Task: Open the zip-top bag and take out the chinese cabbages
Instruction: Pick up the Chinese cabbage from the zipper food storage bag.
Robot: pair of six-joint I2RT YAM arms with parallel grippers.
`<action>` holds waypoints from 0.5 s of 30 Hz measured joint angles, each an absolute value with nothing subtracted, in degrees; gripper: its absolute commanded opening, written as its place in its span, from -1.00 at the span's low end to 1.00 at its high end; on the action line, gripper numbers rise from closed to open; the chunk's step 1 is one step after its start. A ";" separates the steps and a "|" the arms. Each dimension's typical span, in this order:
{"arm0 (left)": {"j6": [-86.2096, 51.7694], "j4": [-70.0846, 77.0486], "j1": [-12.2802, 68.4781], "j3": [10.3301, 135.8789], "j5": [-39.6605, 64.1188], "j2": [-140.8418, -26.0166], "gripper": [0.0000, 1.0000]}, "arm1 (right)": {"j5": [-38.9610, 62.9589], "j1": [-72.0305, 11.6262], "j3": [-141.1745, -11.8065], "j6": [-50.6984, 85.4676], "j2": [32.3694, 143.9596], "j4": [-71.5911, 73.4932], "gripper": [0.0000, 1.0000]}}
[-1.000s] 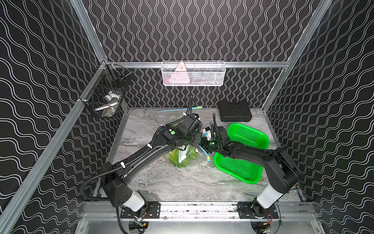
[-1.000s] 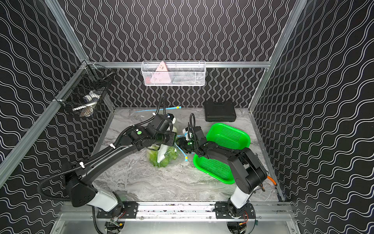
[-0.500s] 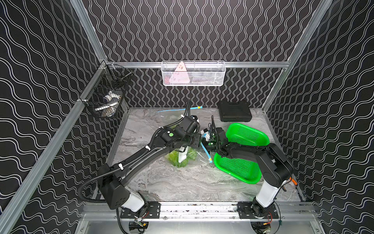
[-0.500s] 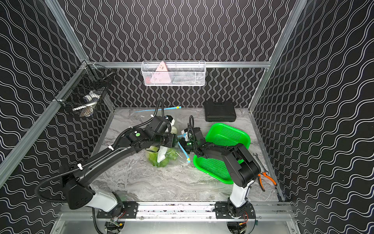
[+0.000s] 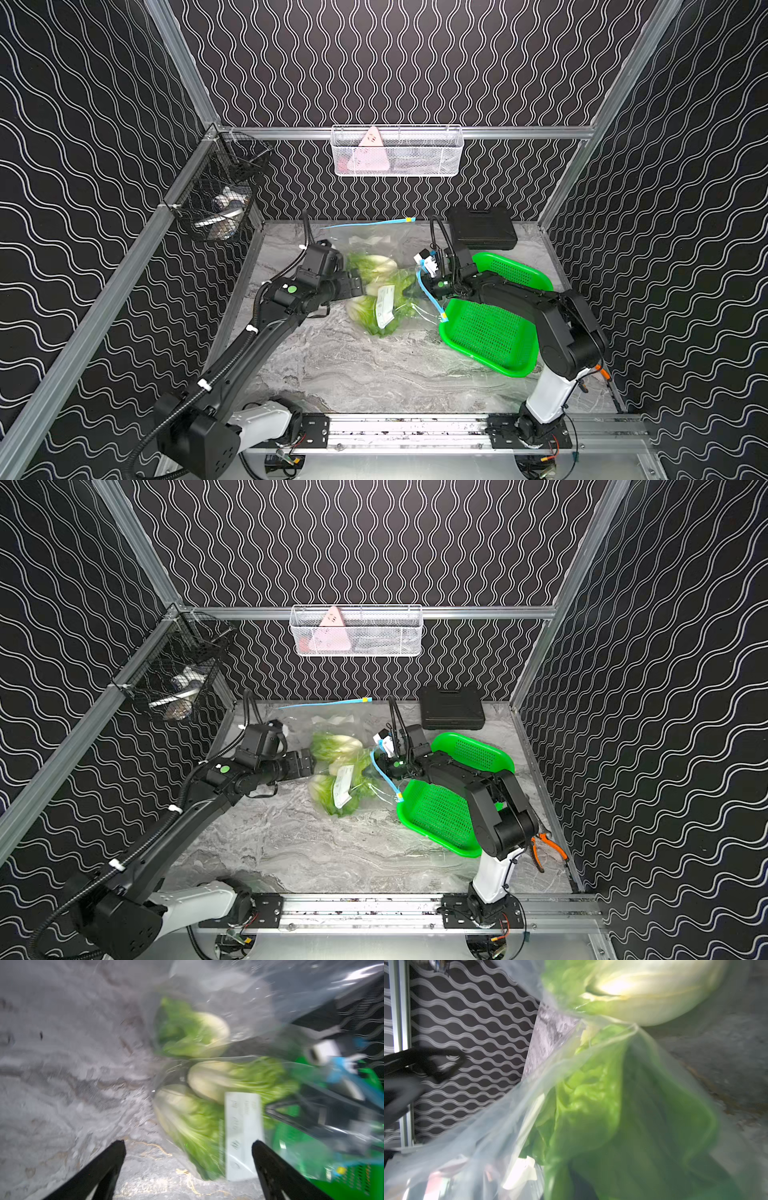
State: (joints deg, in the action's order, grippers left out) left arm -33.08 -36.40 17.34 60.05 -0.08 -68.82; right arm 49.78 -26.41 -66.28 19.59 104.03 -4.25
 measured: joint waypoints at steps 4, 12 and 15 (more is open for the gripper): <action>-38.52 -29.58 12.93 50.59 3.55 -68.66 0.98 | 52.84 -25.67 -70.87 11.29 106.13 -11.44 -1.00; -49.39 -12.91 9.10 37.87 10.44 -70.15 0.86 | 54.81 -24.38 -73.93 3.60 108.62 -19.53 -1.00; -51.13 -5.61 8.19 35.73 12.25 -73.34 0.76 | 55.68 -24.38 -73.93 3.20 109.27 -20.47 -1.00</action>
State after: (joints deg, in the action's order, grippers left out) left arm -51.13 -5.61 8.19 35.73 12.25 -73.34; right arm 55.68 -24.38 -73.93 3.20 109.27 -20.47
